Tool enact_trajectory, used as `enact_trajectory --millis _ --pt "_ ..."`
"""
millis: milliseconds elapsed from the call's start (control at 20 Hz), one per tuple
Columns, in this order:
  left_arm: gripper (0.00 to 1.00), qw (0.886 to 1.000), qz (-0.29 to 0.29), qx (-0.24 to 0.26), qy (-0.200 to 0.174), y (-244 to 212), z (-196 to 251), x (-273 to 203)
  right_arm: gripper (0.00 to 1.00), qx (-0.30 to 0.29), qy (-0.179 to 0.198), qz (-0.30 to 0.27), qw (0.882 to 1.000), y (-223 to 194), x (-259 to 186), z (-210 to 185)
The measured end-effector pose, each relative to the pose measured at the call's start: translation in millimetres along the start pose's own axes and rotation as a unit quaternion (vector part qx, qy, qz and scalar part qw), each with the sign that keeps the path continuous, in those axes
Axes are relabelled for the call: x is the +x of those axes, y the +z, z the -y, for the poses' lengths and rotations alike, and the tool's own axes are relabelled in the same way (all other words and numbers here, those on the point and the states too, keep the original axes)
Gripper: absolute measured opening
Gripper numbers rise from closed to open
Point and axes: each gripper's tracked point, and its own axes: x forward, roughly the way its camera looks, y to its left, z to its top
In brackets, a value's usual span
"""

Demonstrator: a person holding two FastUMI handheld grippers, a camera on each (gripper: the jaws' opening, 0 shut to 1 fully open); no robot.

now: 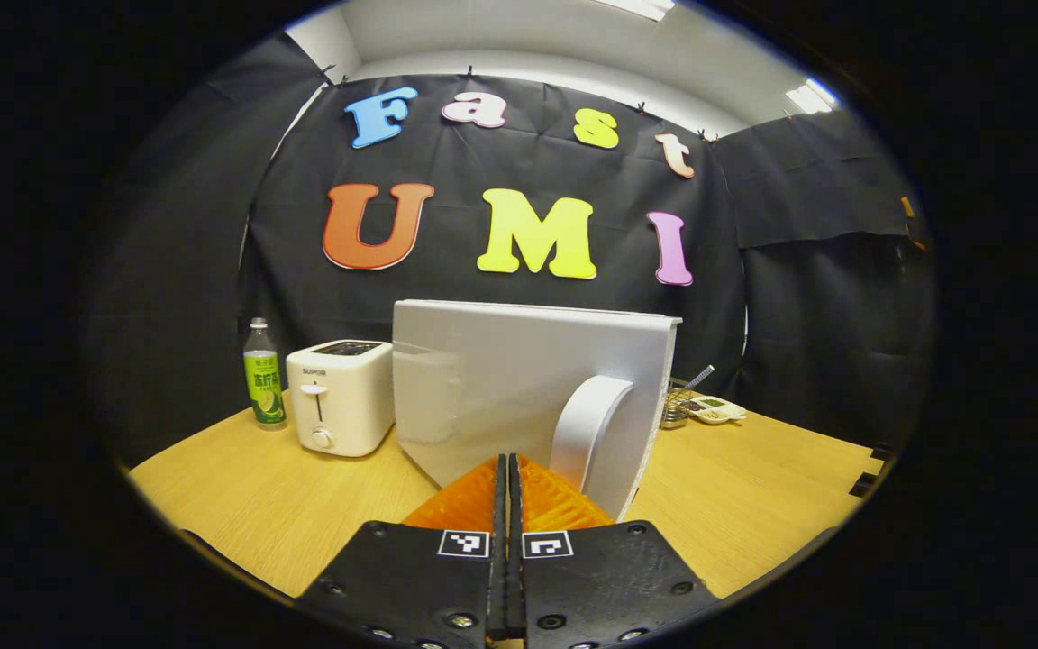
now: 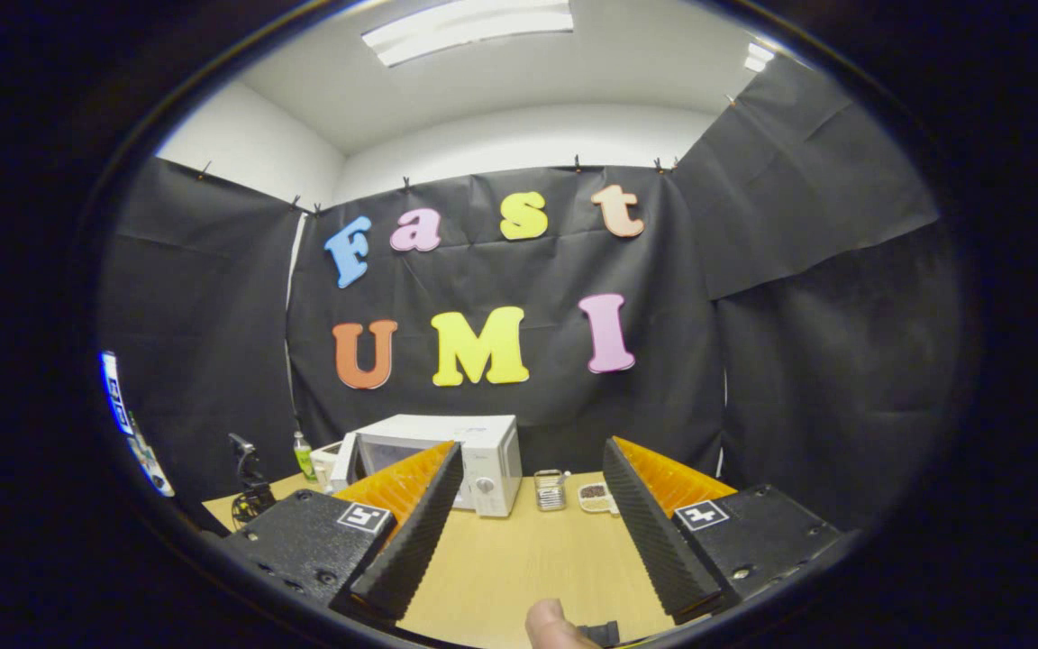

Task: Open the microwave oven with the left hand, put the food in, and close the microwave oven.

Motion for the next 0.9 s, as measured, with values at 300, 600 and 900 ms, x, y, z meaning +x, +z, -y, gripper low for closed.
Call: enact_trajectory --millis 300,600,900 --pt "0.0 1.0 0.003 0.025 -0.017 0 31 48 0.99 0.004 0.004 -0.002 1.0 -2 -7 6" --pt "0.0 0.999 -0.005 0.019 -0.039 -1 70 103 0.99 0.013 -0.015 -0.009 1.0 -14 2 30" --pt "0.0 1.0 -0.016 0.0 -0.025 5 87 168 0.89 0.025 -0.018 -0.032 0.999 -31 22 50"
